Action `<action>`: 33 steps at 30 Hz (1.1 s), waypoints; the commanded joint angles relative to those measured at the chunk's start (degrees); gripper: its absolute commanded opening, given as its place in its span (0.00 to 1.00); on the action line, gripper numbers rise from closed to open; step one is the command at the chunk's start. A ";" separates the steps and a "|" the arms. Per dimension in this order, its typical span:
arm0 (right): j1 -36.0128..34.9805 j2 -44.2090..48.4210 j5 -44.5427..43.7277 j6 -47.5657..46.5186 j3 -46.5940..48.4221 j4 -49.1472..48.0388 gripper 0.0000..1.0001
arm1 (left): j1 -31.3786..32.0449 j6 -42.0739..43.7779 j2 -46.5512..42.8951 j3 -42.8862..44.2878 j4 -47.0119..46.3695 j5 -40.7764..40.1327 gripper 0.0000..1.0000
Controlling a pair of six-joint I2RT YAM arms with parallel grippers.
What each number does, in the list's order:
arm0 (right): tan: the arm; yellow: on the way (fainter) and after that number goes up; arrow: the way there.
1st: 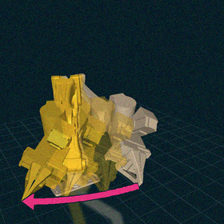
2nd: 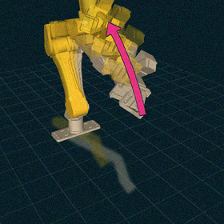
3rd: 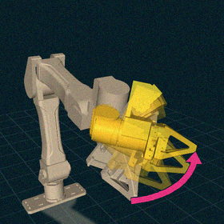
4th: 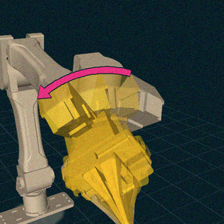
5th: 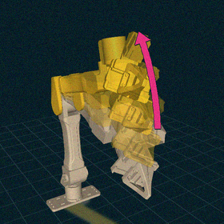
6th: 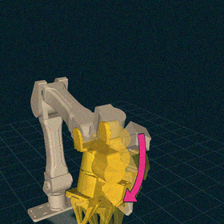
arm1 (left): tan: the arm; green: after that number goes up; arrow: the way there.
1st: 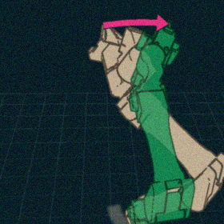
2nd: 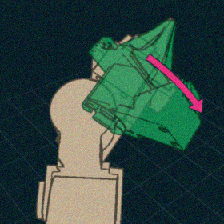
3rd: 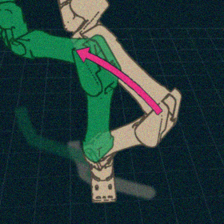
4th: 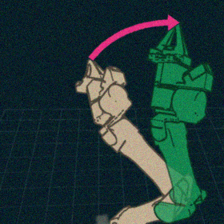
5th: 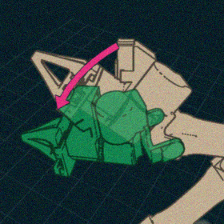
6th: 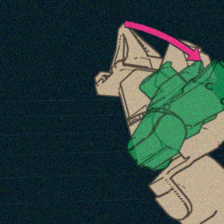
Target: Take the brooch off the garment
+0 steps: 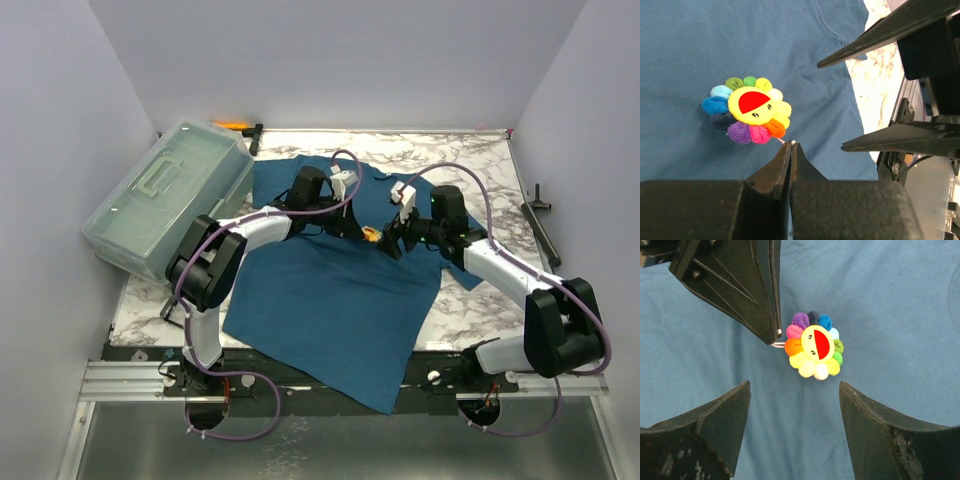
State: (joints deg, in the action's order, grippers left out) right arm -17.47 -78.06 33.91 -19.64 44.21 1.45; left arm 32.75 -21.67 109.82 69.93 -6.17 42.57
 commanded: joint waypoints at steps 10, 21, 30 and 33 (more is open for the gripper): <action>-4.19 -5.19 -4.23 -3.16 -2.11 -12.99 0.68 | -0.76 -3.88 0.41 2.97 0.62 4.24 0.00; -5.35 -10.09 -9.47 -3.13 -1.00 -16.55 0.37 | -1.32 -5.20 -0.22 2.36 -0.47 4.83 0.00; -5.33 -11.37 -6.57 -0.42 -0.87 -16.83 0.04 | -2.94 -5.67 -1.32 1.69 -1.27 4.01 0.32; -5.37 -12.30 -4.76 0.86 -0.64 -16.86 0.01 | -5.11 -4.43 -3.51 -0.51 -2.25 0.95 0.51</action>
State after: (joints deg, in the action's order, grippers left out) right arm -22.52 -88.66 26.48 -20.82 42.76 -13.96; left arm 30.39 -27.07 109.82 71.50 -6.35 45.25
